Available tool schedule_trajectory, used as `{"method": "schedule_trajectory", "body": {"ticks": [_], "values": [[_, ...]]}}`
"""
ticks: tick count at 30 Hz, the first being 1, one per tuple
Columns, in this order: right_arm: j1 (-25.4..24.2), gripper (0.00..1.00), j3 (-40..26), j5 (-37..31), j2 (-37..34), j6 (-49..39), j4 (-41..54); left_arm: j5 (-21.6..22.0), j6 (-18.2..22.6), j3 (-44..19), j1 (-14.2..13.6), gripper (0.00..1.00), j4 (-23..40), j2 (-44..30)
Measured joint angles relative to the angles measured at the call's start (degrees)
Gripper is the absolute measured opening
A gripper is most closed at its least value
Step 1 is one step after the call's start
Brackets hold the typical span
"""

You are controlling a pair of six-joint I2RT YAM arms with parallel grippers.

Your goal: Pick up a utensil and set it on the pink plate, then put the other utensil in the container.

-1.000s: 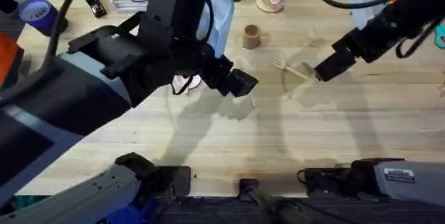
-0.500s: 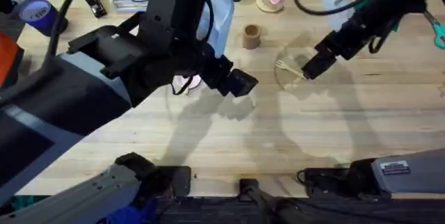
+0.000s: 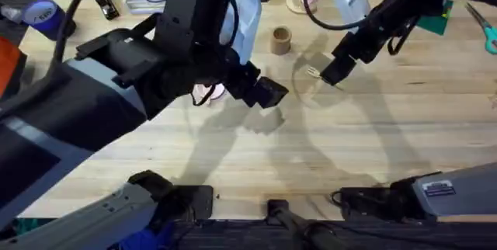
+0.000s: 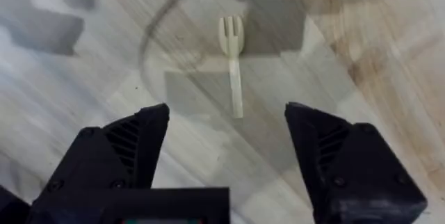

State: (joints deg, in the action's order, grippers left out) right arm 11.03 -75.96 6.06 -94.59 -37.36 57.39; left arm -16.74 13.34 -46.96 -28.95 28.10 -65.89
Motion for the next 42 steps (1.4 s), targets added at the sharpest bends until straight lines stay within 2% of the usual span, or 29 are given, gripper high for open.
{"method": "schedule_trajectory", "body": {"ticks": [18,42], "values": [[0.00,0.995,0.00,-1.37,-5.94,-0.20,-6.08,-0.01,0.00,0.00,0.00,0.993,-0.02,0.00],[0.33,0.996,0.00,-1.78,-13.04,-0.66,-6.57,-0.01,0.00,0.00,0.00,0.993,-0.01,0.01]]}}
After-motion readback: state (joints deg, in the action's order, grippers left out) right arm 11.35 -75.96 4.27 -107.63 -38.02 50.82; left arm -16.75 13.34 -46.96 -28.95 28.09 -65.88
